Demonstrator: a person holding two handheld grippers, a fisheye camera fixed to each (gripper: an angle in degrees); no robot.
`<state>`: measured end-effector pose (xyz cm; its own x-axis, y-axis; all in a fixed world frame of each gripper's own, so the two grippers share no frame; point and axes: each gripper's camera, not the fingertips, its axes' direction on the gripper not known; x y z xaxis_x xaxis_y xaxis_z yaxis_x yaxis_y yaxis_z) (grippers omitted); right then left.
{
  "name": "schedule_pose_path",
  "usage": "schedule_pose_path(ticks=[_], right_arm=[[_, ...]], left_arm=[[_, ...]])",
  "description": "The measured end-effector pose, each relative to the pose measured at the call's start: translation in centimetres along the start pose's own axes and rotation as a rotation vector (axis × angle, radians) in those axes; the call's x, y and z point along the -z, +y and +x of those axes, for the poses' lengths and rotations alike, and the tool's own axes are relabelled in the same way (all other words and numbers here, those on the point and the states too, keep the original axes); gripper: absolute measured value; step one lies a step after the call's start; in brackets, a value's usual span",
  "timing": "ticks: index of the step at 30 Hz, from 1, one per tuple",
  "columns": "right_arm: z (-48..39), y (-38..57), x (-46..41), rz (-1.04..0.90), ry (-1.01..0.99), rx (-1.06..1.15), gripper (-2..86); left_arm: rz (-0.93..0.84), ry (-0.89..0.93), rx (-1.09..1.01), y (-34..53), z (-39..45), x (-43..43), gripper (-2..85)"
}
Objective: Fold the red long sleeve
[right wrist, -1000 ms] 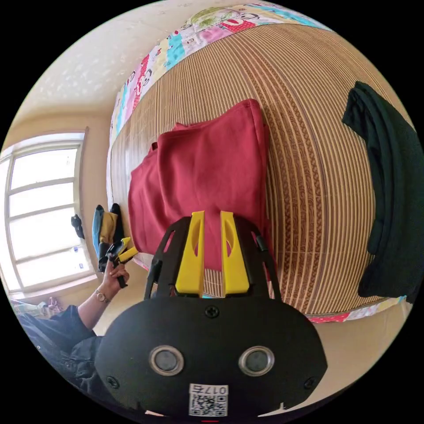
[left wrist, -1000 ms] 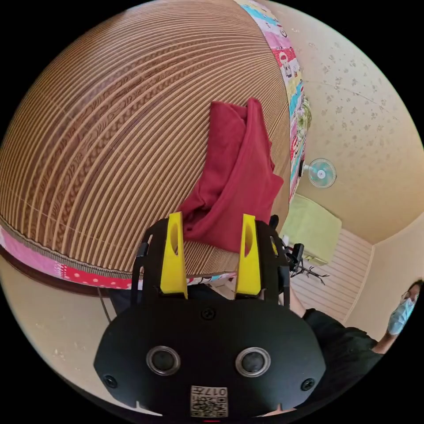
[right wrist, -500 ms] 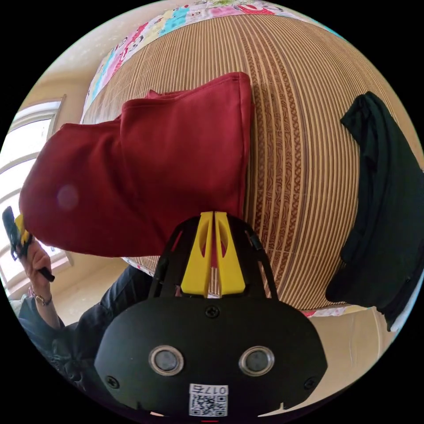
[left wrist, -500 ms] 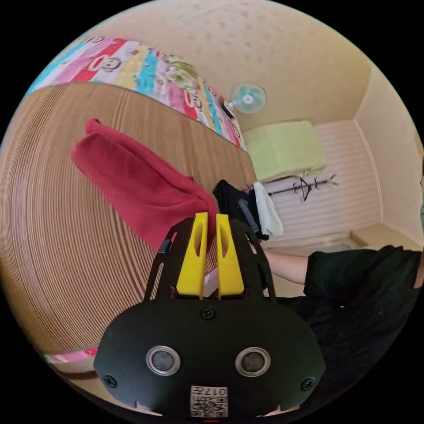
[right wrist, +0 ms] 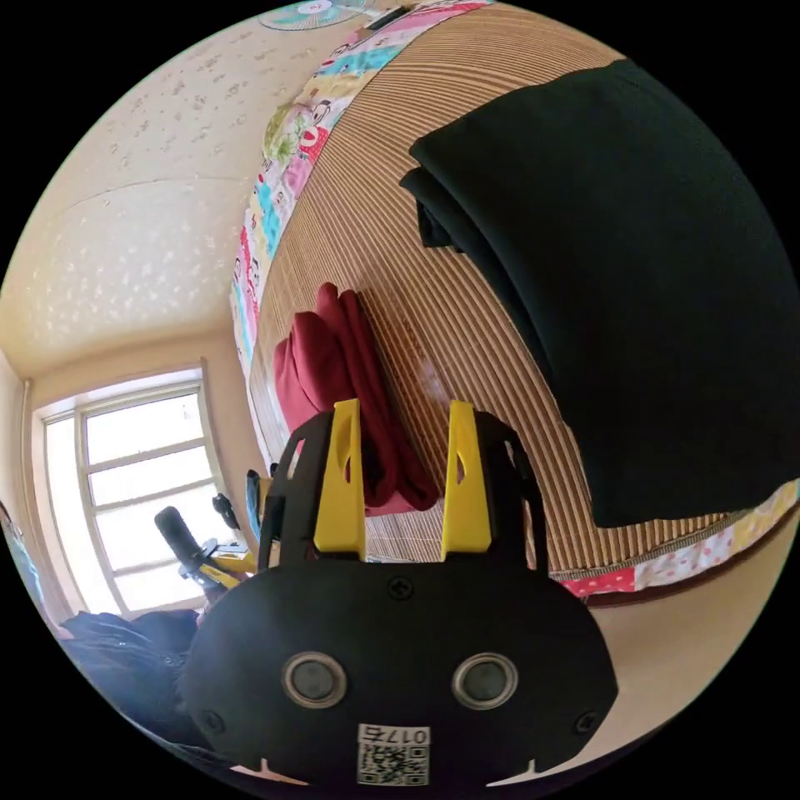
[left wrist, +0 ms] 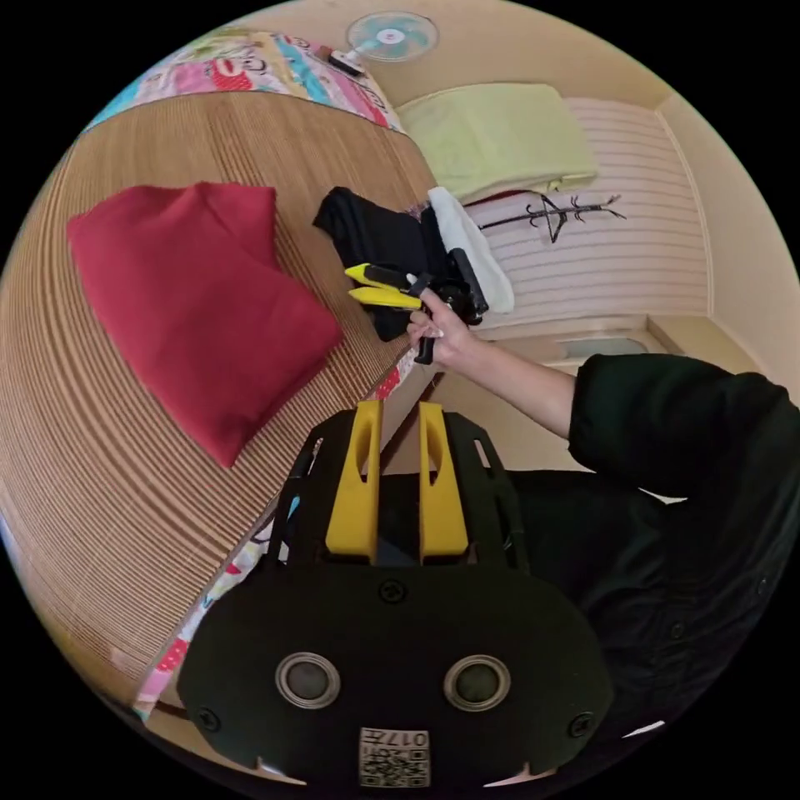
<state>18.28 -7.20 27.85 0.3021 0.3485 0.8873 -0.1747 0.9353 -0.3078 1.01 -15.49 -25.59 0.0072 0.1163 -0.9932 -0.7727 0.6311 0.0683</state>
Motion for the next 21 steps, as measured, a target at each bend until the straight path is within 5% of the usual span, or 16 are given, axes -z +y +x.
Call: schedule_pose_path(ticks=[4,6,8,21], right_arm=[[-2.9,-4.0,-9.0,-0.244,-0.103,0.132,19.5],[-4.6,-4.6,-13.3,-0.335,0.071,0.179,20.3],[-6.8,-4.8,-15.7,-0.358,0.213,0.263,19.7],[-17.7,-0.9,-34.5,-0.559,0.234,0.466,17.3]], left_arm=[[0.174,-0.001,0.243,5.7,-4.9,5.3,8.5],[0.261,0.007,0.320,8.2,-6.0,7.5,8.6],[0.367,0.009,0.397,11.7,-6.4,9.9,8.6],[0.722,0.184,0.650,30.7,-6.0,11.0,8.4]])
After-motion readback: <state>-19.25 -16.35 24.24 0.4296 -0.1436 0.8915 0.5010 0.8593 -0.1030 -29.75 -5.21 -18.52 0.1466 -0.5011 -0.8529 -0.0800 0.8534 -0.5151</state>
